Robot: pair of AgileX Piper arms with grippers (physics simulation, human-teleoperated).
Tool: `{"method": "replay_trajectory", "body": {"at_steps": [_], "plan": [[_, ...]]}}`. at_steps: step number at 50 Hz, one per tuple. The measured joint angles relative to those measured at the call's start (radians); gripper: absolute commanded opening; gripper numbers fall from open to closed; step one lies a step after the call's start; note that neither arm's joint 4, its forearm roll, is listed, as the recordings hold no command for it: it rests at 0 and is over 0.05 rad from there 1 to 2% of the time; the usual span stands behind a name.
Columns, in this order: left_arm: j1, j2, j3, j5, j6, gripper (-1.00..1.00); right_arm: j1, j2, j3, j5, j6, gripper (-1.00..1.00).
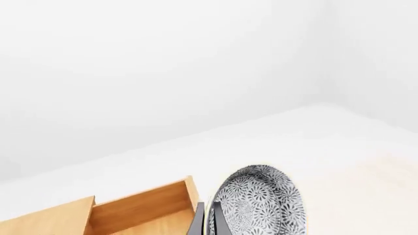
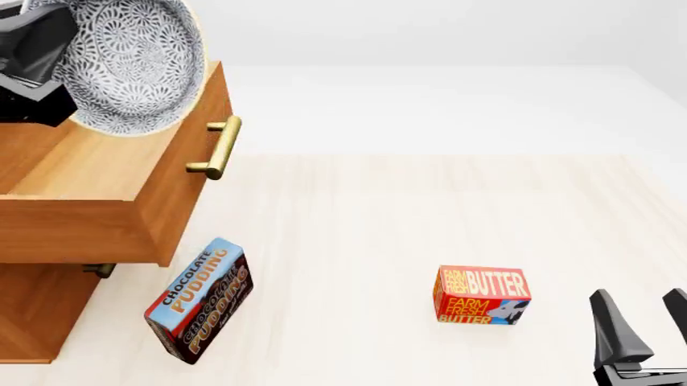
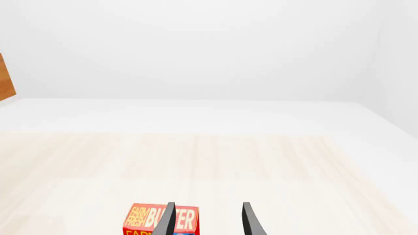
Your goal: Put the bowl in the top drawer of the cabinet.
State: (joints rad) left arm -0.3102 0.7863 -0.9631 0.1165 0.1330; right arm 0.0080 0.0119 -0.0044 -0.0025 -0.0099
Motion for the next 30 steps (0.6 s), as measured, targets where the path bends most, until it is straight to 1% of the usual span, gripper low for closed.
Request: {"method": "replay_trajectory", "body": {"at_steps": [22,30], "plan": [[0.195,0.155,-0.022,-0.089,0.004,-1.00,0.000,0.000,0.000,0.000,0.000,1.00],[0.255,0.207,-0.037,-0.097,-0.035,-1.00,0.000,0.000,0.000,0.000,0.000,1.00]]}}
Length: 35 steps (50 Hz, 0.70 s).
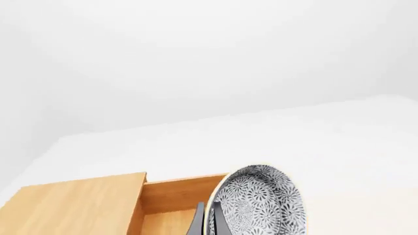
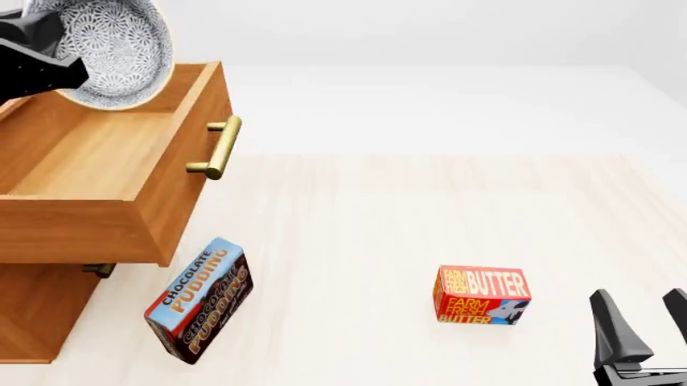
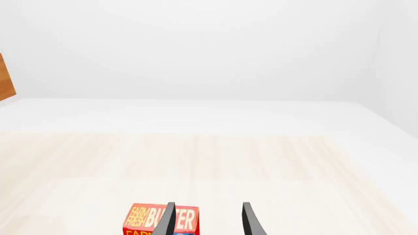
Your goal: Put the bowl in the top drawer of the cabinet.
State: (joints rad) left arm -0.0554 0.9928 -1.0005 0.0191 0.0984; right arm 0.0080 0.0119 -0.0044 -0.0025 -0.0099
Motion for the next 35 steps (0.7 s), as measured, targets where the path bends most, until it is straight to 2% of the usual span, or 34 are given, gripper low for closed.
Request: {"method": "replay_trajectory", "body": {"at_steps": [16,35], "plan": [[0.103,0.090,-0.059,0.017,-0.097,-1.00,0.000,0.000,0.000,0.000,0.000,1.00],[0.129,0.172,-0.082,0.039,-0.201,-1.00,0.000,0.000,0.000,0.000,0.000,1.00]]}}
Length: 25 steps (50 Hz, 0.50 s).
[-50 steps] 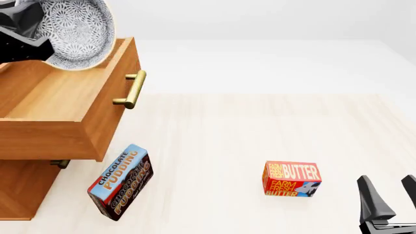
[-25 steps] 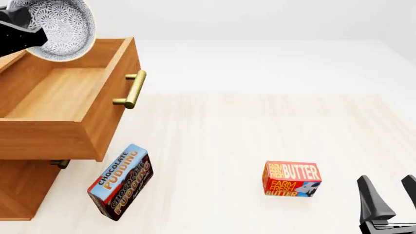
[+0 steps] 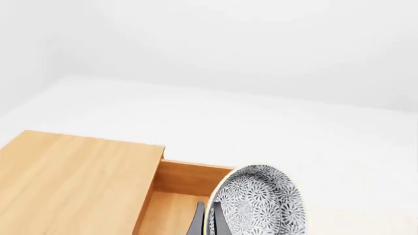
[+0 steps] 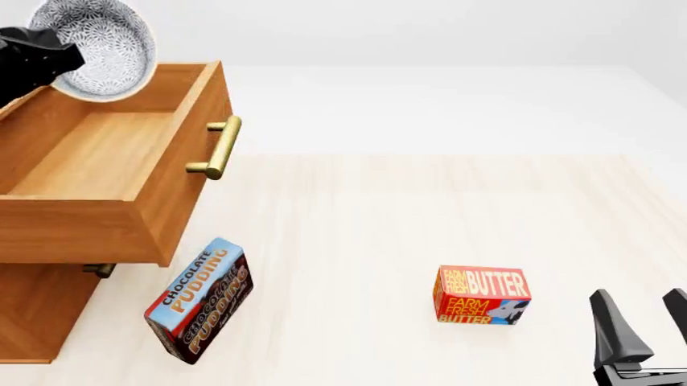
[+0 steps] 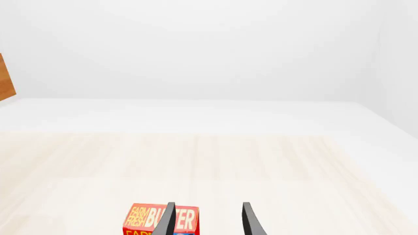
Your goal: Put the bowl in the top drawer of the cabinet.
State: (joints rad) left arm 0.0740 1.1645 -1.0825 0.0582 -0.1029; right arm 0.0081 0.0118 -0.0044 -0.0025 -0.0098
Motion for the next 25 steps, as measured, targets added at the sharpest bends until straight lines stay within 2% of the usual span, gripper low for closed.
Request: {"method": "replay_trajectory", "body": {"at_steps": [25], "plan": [[0.041,0.047,0.015,0.009,-0.061,-1.00,0.000,0.000,0.000,0.000,0.000,1.00]]}}
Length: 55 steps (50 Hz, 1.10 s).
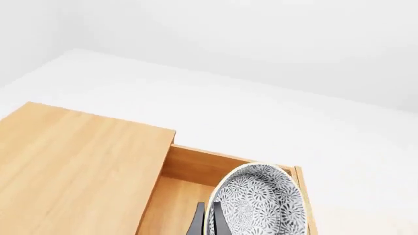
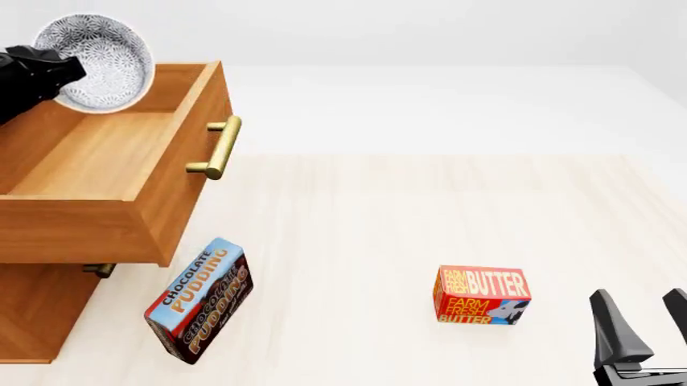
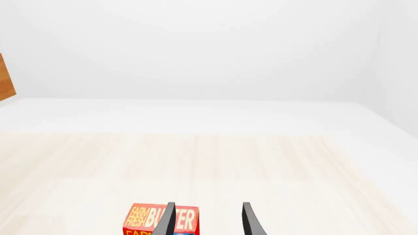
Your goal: Put the bowl in the top drawer of the cabinet.
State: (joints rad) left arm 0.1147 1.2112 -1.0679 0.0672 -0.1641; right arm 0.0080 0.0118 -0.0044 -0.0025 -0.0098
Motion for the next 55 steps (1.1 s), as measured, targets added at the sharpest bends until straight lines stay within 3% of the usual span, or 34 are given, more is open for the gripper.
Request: {"method": "replay_trajectory", "body": {"at_steps": [55], "plan": [[0.030,0.104,0.081,-0.065,0.039,-1.00,0.000,0.000,0.000,0.000,0.000,1.00]]}}
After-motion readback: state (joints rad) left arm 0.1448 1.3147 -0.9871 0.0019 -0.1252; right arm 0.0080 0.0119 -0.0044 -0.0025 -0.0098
